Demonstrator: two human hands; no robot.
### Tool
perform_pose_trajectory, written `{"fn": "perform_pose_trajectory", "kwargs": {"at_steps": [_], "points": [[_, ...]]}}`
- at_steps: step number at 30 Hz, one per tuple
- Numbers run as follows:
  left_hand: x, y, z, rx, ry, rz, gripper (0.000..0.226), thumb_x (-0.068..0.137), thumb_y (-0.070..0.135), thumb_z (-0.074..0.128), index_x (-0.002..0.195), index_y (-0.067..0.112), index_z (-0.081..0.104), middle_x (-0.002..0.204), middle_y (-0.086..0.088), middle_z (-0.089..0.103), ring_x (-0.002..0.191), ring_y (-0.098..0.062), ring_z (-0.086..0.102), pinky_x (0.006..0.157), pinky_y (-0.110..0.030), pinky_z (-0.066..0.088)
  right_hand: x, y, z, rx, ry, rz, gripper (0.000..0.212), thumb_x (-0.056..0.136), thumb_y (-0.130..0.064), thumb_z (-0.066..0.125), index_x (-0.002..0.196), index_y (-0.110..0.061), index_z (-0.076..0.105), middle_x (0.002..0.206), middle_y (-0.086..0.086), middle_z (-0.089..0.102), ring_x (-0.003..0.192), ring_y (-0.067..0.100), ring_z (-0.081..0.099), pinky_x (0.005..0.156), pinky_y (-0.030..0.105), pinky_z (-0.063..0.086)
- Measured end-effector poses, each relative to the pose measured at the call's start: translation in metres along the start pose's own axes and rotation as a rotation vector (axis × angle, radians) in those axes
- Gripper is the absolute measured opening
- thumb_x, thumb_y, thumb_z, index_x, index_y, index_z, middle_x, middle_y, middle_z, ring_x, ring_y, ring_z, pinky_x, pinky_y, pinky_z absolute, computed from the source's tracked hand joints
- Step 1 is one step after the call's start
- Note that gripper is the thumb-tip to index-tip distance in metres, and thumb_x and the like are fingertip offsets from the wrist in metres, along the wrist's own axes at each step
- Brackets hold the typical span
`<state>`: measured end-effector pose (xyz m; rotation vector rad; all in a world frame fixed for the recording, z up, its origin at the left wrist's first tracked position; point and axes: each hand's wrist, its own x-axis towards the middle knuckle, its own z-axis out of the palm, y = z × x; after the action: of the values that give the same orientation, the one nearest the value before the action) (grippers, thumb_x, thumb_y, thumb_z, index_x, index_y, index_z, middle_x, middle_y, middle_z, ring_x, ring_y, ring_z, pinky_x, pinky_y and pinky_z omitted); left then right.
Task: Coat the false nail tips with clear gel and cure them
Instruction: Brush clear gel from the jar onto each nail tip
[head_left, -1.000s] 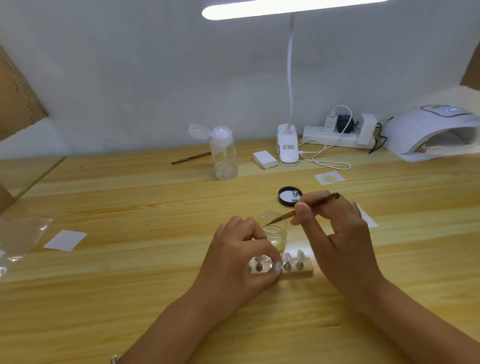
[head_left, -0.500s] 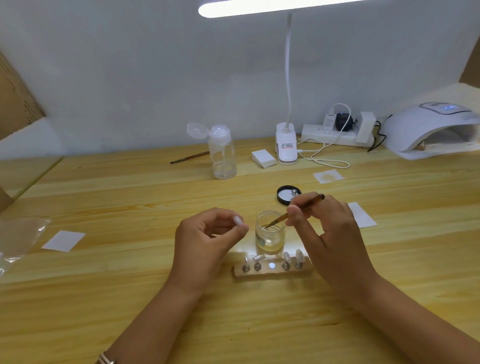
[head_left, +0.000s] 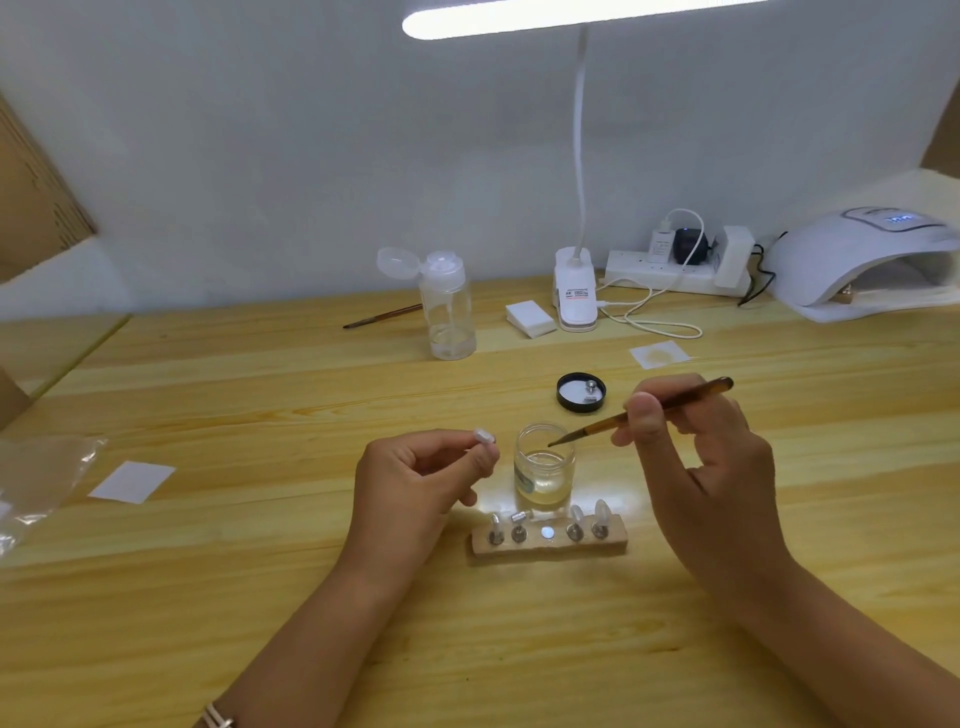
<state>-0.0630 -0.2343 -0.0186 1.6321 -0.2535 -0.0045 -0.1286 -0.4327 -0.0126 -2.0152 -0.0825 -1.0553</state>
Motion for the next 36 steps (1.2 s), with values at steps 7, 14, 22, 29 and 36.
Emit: {"fn": "perform_pose_trajectory", "kwargs": {"at_steps": [7,14,22,29,36], "points": [[0.0019,-0.0020,-0.0008,0.007,0.018,0.030,0.008,0.077,0.013,0.081,0.082,0.018,0.080,0.078,-0.002,0.076,0.056,-0.007,0.060,0.059,-0.017,0.050,-0.0022,-0.0001,-0.0021,0.002,0.015,0.024,0.011,0.098,-0.045,0.046,0.091,-0.041,0.054,0.082,-0.017,0.067,0.088,0.019,0.063,0.082,0.043,0.047],[0.0029,-0.0030,0.0003,0.022,0.008,0.023,0.010,0.078,0.008,0.079,0.083,0.017,0.080,0.080,-0.003,0.077,0.062,-0.008,0.062,0.064,-0.019,0.051,-0.0026,0.0016,-0.0029,-0.001,0.021,0.039,0.015,0.098,-0.045,0.046,0.091,-0.036,0.056,0.082,-0.016,0.067,0.087,0.018,0.063,0.084,0.044,0.047],[0.0016,-0.0029,-0.0002,0.049,-0.006,-0.015,0.008,0.081,0.009,0.077,0.086,0.015,0.079,0.071,-0.003,0.074,0.057,-0.007,0.064,0.050,-0.009,0.041,-0.0034,0.0005,-0.0062,0.020,0.028,0.049,0.014,0.098,-0.043,0.047,0.095,-0.034,0.057,0.080,-0.014,0.067,0.086,0.025,0.065,0.085,0.049,0.048],[0.0000,-0.0013,0.0008,0.042,-0.028,-0.064,0.006,0.084,0.011,0.074,0.087,0.016,0.077,0.073,-0.005,0.075,0.060,-0.011,0.069,0.049,-0.012,0.043,-0.0037,-0.0009,-0.0076,0.025,0.028,0.072,0.013,0.097,-0.045,0.047,0.095,-0.036,0.057,0.078,-0.015,0.068,0.086,0.025,0.066,0.084,0.049,0.049],[-0.0007,-0.0013,0.0009,0.043,-0.032,-0.069,0.008,0.082,0.013,0.077,0.083,0.020,0.079,0.076,-0.003,0.076,0.065,-0.013,0.072,0.050,-0.016,0.046,-0.0031,-0.0019,-0.0087,0.022,0.025,0.074,0.013,0.097,-0.046,0.047,0.095,-0.037,0.057,0.078,-0.016,0.068,0.087,0.026,0.065,0.082,0.046,0.049]]}}
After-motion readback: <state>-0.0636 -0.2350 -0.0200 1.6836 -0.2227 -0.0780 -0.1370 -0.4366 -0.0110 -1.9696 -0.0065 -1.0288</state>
